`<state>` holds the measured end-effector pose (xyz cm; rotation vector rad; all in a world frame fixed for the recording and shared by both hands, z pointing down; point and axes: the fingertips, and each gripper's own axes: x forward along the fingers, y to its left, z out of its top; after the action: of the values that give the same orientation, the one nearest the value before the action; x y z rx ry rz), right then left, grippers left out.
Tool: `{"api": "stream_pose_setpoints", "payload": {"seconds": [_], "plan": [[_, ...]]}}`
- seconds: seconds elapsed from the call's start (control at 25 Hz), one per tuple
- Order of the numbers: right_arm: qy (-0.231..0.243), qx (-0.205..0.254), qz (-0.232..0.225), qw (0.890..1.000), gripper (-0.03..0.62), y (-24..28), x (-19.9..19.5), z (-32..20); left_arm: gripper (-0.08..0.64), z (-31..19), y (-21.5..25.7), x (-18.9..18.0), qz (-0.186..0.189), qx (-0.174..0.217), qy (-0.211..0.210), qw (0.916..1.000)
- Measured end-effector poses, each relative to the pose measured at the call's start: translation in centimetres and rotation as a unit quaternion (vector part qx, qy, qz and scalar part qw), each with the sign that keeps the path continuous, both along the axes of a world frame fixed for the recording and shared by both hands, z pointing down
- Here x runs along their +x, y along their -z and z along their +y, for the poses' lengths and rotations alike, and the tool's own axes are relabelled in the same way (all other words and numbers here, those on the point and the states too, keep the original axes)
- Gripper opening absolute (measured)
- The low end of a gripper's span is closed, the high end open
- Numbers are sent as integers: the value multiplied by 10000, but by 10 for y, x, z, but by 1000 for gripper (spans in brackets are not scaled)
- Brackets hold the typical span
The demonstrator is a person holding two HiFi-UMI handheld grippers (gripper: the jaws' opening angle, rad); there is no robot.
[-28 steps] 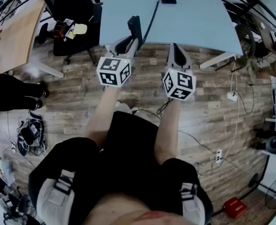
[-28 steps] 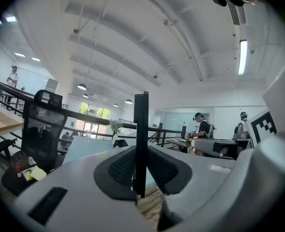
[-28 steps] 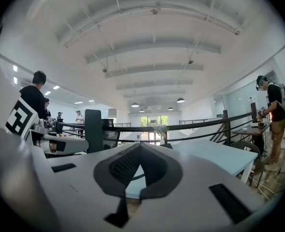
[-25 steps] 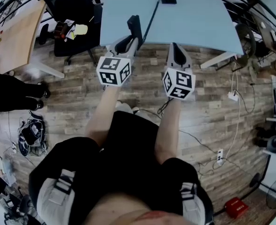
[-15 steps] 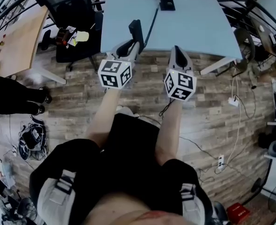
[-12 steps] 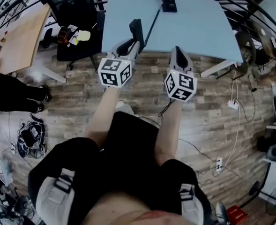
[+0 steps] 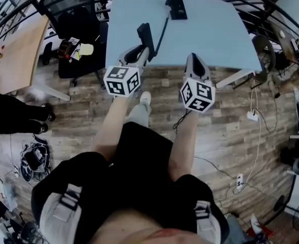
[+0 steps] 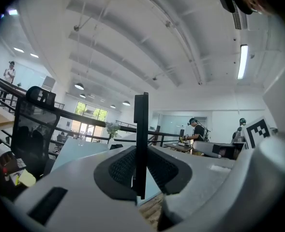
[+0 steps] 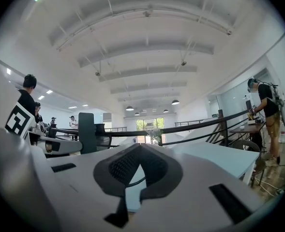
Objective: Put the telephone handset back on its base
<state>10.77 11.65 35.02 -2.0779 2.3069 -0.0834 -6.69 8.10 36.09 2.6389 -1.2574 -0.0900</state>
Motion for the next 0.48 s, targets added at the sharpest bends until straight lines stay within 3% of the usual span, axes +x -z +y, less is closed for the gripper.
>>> {"api": "stream_pose_setpoints", "payload": {"seconds": [0.2, 0.36, 0.48], "plan": [[63, -165, 96, 9998, -6, -18, 17, -54, 64, -61, -19, 13, 161, -220, 42, 9996], [-225, -359, -314, 9986, -6, -42, 61, -111, 64, -123, -43, 27, 131, -487, 3, 9987], [-146, -574, -425, 9973, -6, -62, 64, -165, 64, -177, -61, 35, 84, -748, -34, 9972]]}}
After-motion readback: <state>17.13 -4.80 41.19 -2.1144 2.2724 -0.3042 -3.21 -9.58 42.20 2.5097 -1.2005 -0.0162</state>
